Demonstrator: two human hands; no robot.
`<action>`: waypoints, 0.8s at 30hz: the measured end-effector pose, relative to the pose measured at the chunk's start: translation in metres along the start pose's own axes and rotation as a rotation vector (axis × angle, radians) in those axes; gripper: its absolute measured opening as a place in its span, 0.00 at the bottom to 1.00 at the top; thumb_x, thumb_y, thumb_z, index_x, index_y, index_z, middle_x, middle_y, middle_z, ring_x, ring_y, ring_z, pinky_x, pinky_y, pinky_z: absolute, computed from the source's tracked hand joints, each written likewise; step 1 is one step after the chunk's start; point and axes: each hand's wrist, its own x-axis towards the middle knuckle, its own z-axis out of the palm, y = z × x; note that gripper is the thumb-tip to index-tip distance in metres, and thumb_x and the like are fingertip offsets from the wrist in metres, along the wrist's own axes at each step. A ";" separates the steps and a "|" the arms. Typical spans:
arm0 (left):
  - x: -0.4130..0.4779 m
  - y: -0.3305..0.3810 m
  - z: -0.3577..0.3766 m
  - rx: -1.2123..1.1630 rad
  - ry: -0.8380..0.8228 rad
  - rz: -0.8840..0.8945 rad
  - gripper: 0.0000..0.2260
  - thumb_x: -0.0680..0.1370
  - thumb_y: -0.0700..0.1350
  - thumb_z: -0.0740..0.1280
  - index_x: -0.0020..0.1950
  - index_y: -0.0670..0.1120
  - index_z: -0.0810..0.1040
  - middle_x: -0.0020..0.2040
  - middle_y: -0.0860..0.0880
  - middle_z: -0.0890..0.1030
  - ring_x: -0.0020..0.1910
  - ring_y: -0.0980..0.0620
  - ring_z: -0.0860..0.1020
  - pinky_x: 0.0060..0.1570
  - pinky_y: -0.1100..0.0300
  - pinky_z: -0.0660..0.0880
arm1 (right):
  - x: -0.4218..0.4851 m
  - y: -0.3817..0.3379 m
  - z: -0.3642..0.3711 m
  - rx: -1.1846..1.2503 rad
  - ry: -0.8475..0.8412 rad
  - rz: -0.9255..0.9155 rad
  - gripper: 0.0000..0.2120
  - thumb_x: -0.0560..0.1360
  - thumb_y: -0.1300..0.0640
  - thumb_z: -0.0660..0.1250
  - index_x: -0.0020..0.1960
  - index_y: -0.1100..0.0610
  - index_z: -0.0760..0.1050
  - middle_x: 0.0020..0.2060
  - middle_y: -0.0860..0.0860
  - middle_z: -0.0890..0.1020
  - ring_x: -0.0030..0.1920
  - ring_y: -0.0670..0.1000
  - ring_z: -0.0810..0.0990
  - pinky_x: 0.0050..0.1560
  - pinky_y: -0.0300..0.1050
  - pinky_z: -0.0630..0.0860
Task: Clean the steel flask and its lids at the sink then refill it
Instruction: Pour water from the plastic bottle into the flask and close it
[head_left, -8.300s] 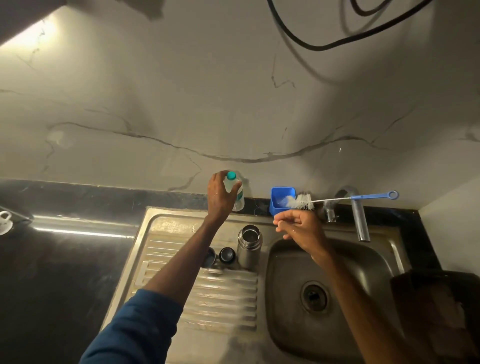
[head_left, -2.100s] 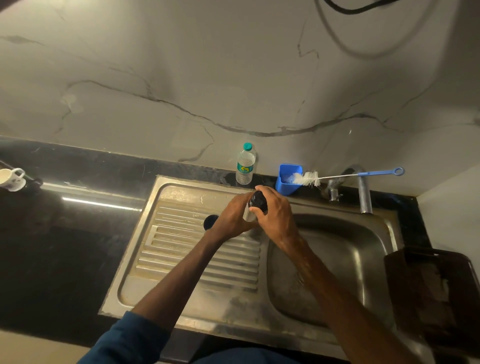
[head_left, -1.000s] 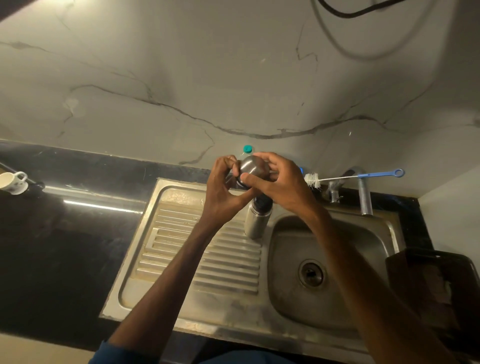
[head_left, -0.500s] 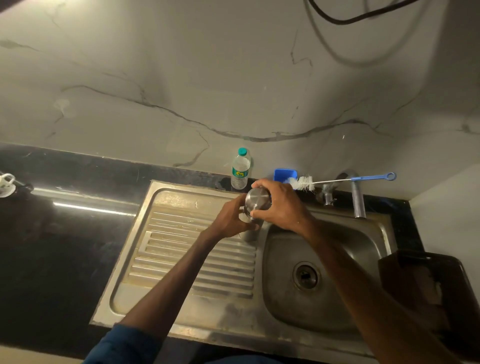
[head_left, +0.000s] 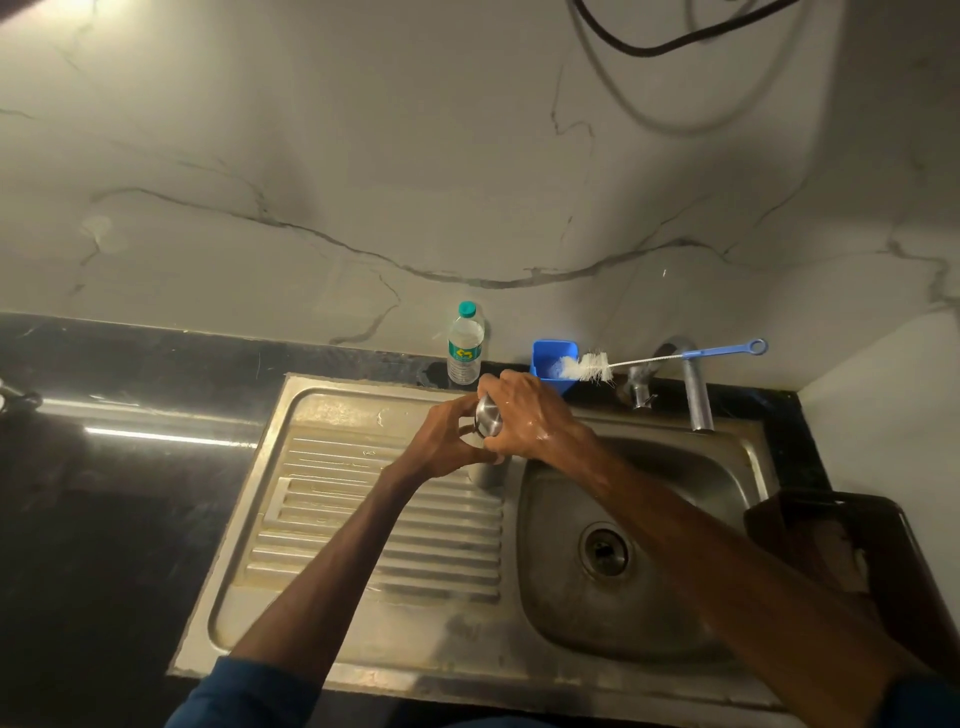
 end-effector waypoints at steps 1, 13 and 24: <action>0.000 0.000 0.000 -0.007 0.001 0.006 0.31 0.66 0.47 0.85 0.67 0.49 0.80 0.58 0.56 0.84 0.56 0.59 0.82 0.56 0.68 0.78 | 0.000 -0.001 0.001 -0.009 0.008 0.022 0.34 0.71 0.43 0.78 0.70 0.55 0.68 0.60 0.56 0.77 0.59 0.56 0.79 0.59 0.50 0.79; 0.002 -0.005 0.001 -0.002 -0.024 -0.002 0.32 0.66 0.47 0.85 0.68 0.50 0.78 0.59 0.58 0.82 0.57 0.61 0.81 0.55 0.71 0.76 | 0.002 0.000 -0.014 0.108 -0.078 0.024 0.30 0.69 0.49 0.80 0.66 0.54 0.73 0.59 0.53 0.78 0.58 0.54 0.79 0.59 0.49 0.79; 0.003 -0.008 0.003 0.033 0.008 0.002 0.29 0.68 0.48 0.84 0.66 0.48 0.80 0.58 0.54 0.83 0.54 0.60 0.81 0.50 0.73 0.77 | 0.001 -0.008 0.004 -0.037 0.036 0.110 0.34 0.73 0.39 0.74 0.70 0.58 0.68 0.61 0.56 0.77 0.61 0.57 0.77 0.57 0.50 0.77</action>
